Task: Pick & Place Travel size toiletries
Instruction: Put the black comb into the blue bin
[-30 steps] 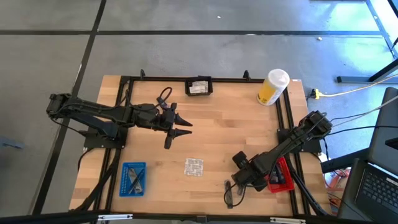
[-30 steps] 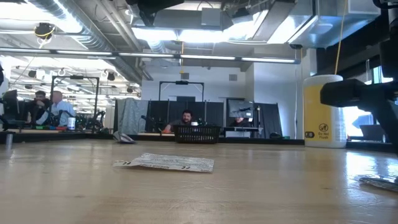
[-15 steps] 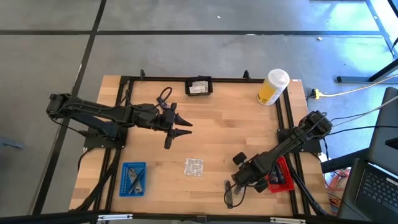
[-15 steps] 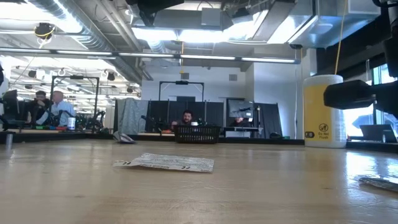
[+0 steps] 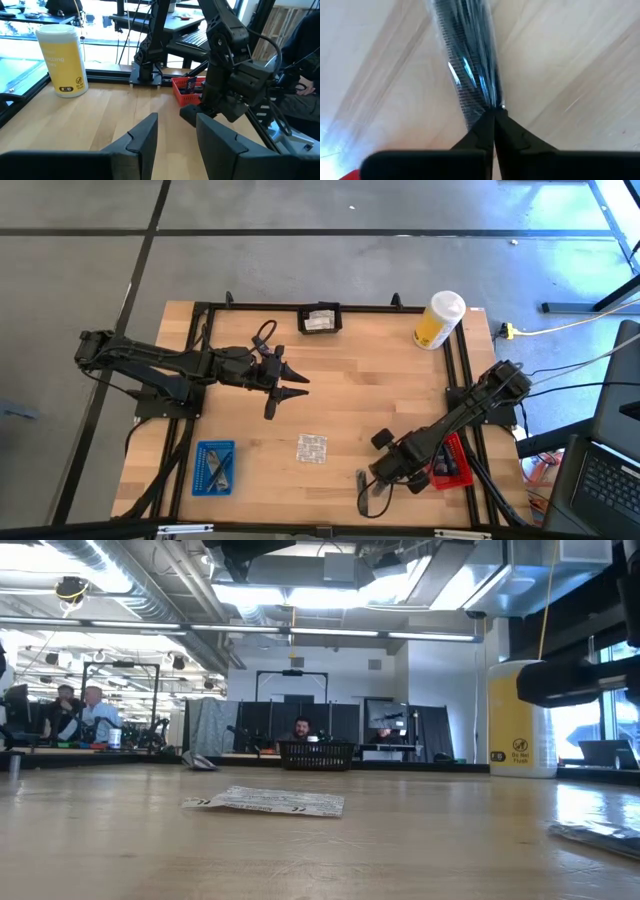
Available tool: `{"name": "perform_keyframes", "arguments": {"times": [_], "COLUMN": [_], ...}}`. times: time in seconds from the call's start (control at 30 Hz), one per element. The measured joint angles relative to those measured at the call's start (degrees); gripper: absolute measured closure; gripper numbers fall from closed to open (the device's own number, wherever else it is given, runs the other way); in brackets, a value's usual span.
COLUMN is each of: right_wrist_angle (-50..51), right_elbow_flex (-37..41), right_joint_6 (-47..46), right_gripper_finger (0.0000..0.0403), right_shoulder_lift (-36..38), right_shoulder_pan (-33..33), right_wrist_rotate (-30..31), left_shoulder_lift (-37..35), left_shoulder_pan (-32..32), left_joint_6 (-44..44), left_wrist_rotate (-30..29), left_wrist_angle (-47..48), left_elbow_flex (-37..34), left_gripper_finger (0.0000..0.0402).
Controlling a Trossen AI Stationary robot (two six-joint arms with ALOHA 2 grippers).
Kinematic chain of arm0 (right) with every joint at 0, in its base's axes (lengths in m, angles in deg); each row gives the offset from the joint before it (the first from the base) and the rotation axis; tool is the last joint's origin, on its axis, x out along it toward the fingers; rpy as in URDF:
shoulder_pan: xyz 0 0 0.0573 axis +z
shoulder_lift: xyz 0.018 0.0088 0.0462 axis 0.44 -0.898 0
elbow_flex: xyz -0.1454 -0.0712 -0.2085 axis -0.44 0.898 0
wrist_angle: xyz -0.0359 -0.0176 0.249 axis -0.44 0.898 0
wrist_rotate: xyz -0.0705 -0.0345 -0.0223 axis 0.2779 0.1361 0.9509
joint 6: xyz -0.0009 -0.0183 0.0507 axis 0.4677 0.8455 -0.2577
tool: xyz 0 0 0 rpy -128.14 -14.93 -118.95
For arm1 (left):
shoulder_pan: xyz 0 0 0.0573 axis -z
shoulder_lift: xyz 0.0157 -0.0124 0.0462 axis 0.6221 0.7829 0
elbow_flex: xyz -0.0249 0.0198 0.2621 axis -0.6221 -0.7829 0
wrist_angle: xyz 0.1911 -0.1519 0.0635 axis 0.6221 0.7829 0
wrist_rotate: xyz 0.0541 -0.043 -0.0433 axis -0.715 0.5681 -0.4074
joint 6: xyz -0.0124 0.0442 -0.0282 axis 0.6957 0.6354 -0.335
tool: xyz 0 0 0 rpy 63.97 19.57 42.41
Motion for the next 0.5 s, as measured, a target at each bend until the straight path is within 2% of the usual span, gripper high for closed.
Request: {"name": "perform_keyframes", "arguments": {"times": [0.5], "right_wrist_angle": [5.85], "right_elbow_flex": [-4.03], "right_joint_6": [-0.45], "right_gripper_finger": [0.0402], "right_shoulder_lift": [0.13], "right_shoulder_pan": [0.0], "right_wrist_rotate": [-1.18], "left_shoulder_lift": [0.02], "left_shoulder_pan": [0.0], "left_joint_6": [0.0], "left_wrist_rotate": [-0.01], "left_wrist_angle": [0.01], "left_elbow_flex": [0.0], "left_gripper_finger": [0.0272]}}
